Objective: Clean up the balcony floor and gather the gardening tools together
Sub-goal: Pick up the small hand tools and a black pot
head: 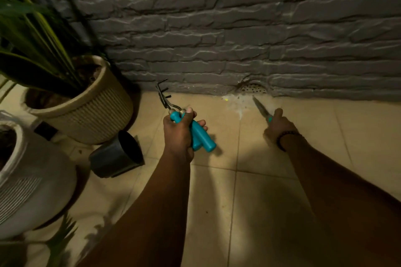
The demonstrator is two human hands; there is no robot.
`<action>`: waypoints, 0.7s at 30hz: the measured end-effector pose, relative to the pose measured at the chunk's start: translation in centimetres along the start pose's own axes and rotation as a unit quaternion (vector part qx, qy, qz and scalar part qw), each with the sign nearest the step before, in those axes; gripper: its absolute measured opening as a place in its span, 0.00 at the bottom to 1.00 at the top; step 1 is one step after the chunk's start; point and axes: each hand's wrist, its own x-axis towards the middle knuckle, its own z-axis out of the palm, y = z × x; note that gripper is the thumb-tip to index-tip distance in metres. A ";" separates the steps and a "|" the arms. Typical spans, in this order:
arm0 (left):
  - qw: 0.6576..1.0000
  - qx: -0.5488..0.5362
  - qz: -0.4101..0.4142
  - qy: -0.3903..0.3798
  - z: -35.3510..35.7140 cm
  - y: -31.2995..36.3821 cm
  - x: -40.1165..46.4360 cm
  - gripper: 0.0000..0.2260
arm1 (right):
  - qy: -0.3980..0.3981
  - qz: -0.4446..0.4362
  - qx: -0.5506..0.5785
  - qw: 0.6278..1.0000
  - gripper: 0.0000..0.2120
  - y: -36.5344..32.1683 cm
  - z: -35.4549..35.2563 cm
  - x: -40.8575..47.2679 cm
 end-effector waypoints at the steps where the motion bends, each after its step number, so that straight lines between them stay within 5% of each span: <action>1: 1.000 -0.004 -0.003 -0.006 0.0 0.2 -0.5 0.16 | -0.004 0.026 0.044 0.999 0.24 -0.2 -0.6 -0.8; 13: 0.996 -0.022 -0.011 -0.091 3.3 1.6 -11.9 0.18 | 0.050 0.016 0.334 0.941 0.10 -2.0 -6.2 -16.0; 21: 0.986 -0.050 -0.017 -0.160 5.2 2.3 -17.6 0.15 | -0.013 -0.025 0.497 0.867 0.07 -3.9 -10.3 -22.9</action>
